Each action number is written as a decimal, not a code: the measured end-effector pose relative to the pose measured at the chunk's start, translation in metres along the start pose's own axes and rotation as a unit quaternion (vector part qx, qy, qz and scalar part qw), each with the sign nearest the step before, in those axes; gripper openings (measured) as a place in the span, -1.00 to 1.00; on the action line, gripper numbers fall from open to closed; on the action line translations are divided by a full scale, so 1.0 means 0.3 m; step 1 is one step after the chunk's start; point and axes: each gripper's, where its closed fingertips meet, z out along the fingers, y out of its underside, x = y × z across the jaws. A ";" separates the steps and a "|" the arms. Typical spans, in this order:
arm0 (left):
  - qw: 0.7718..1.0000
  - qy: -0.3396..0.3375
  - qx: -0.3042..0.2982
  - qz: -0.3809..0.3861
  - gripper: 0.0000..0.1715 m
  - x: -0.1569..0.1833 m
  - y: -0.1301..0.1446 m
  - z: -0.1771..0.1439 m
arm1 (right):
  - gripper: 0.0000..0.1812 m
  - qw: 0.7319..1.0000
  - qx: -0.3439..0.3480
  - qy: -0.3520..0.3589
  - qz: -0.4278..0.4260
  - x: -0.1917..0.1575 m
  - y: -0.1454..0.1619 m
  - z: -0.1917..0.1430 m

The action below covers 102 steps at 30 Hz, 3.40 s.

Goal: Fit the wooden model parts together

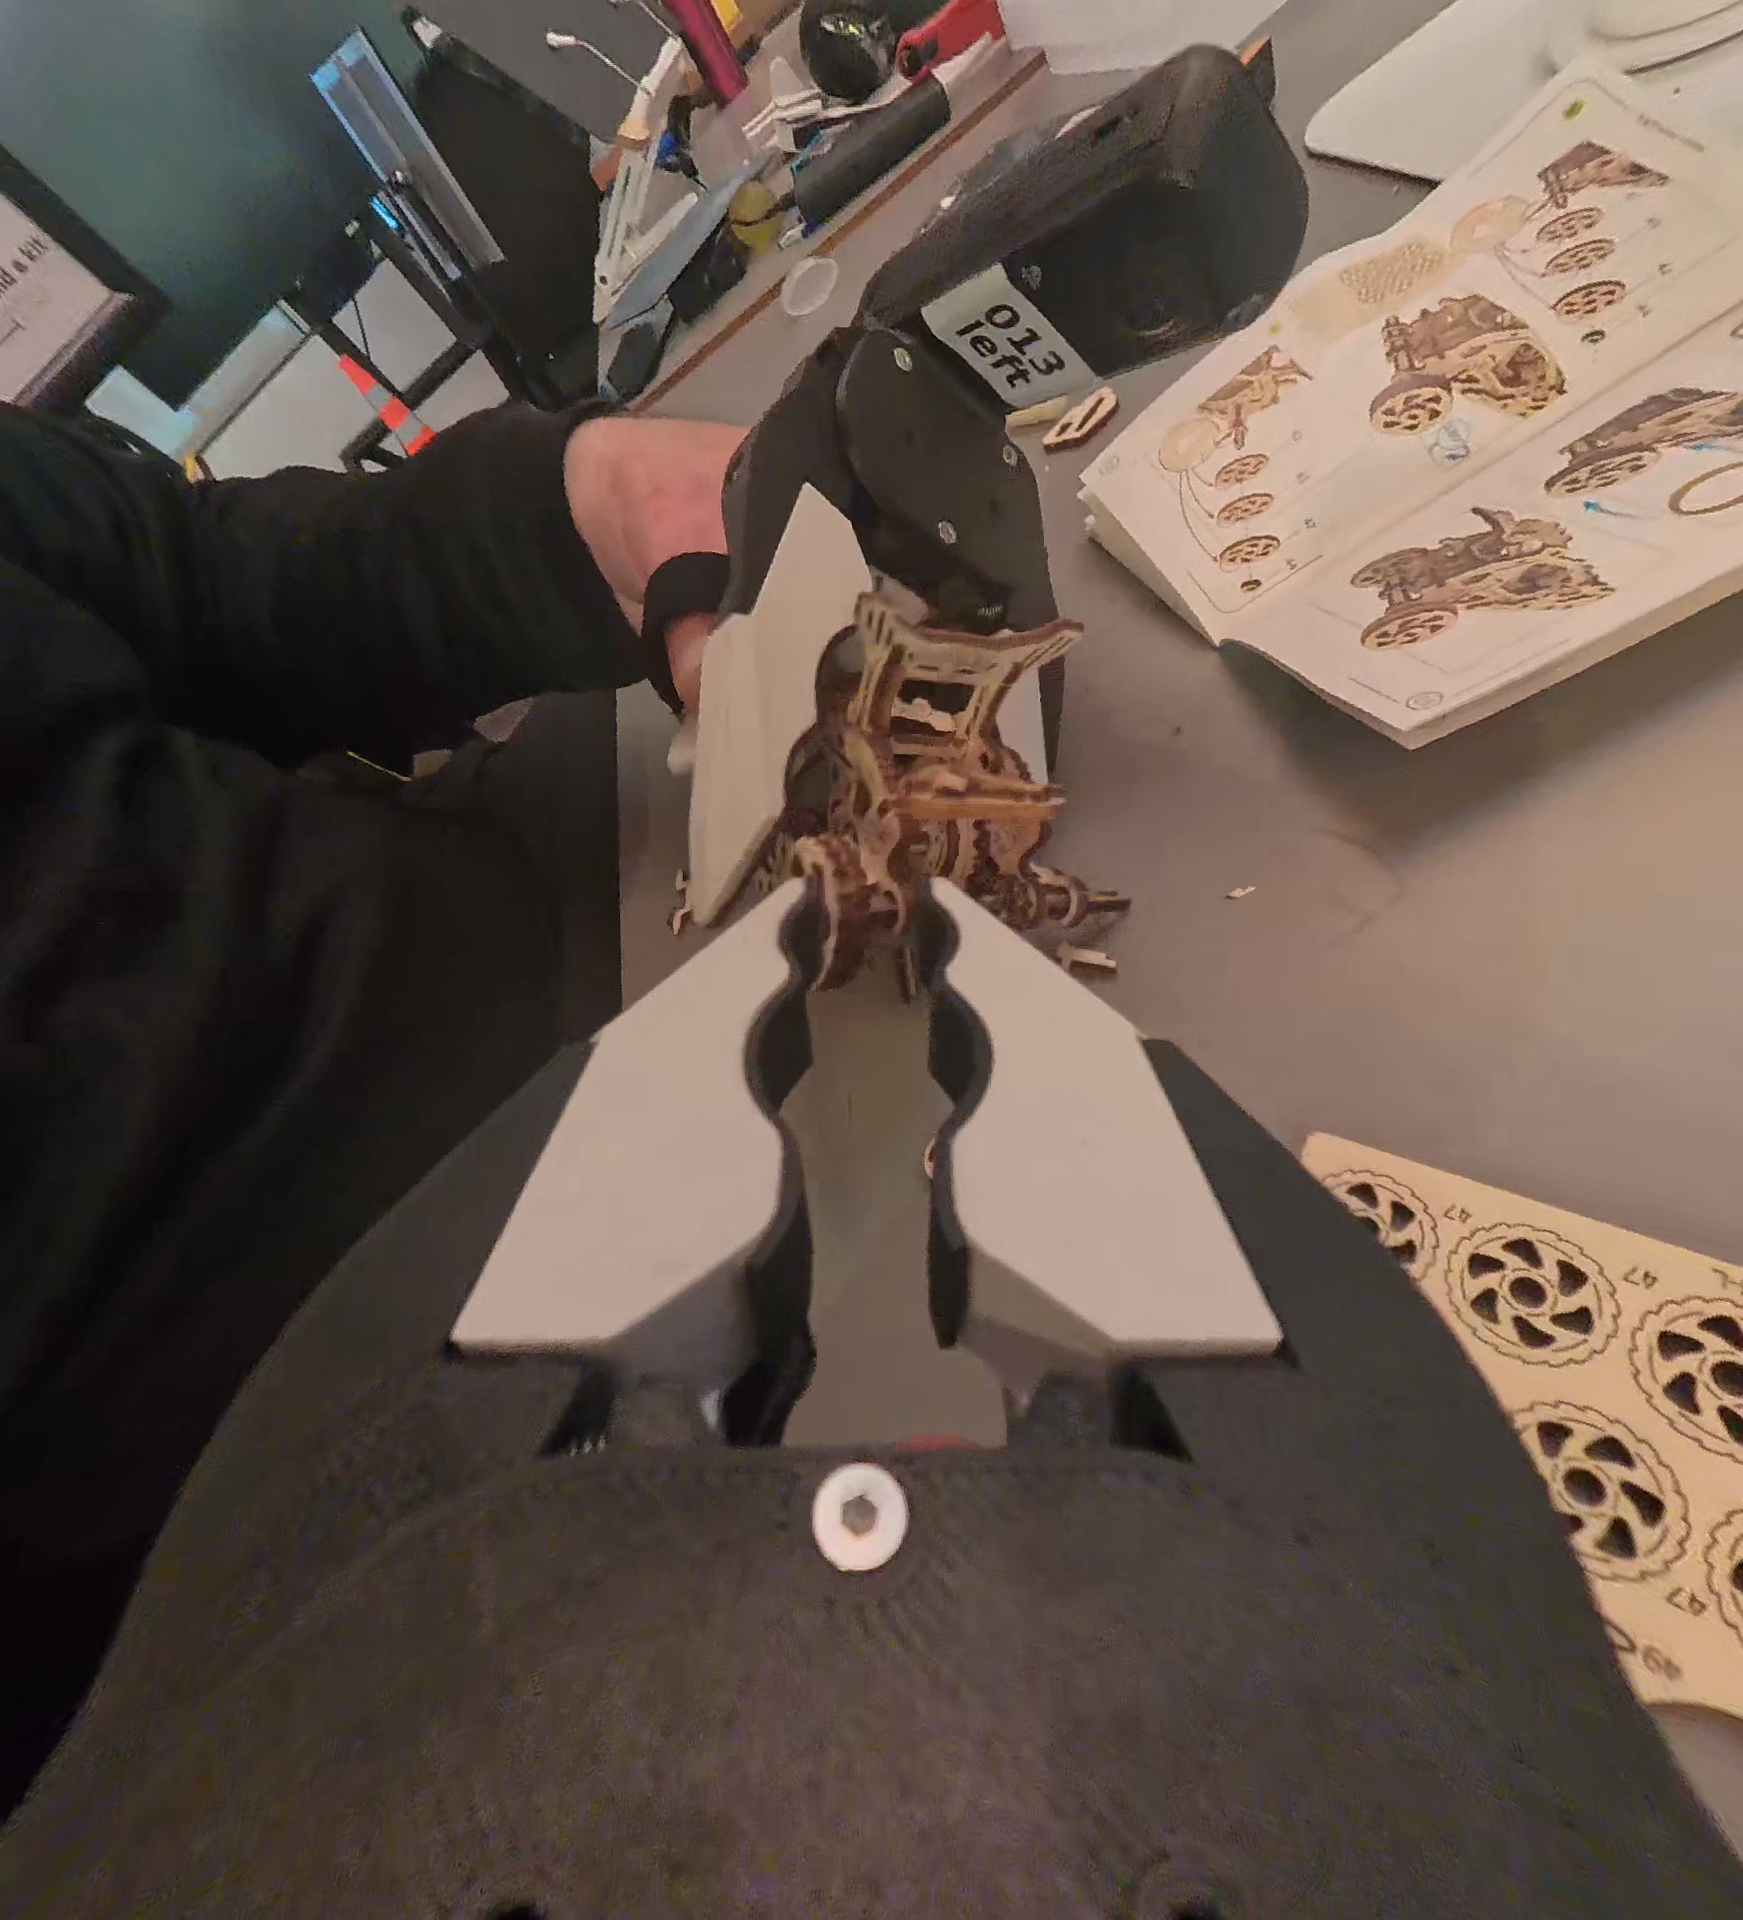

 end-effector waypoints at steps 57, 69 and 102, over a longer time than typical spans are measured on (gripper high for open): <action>0.901 -0.360 -0.109 0.217 -0.46 -0.136 -0.068 -0.235 | -0.61 0.956 -0.046 0.174 -0.232 0.077 -0.195 0.080; 0.873 -0.395 -0.177 0.224 -0.56 -0.148 -0.115 -0.224 | -1.00 0.962 0.023 0.170 -0.212 0.088 -0.205 0.019; 0.847 -0.429 -0.185 0.252 -0.58 -0.187 -0.104 -0.196 | -0.94 0.941 -0.070 0.224 -0.243 0.088 -0.163 -0.001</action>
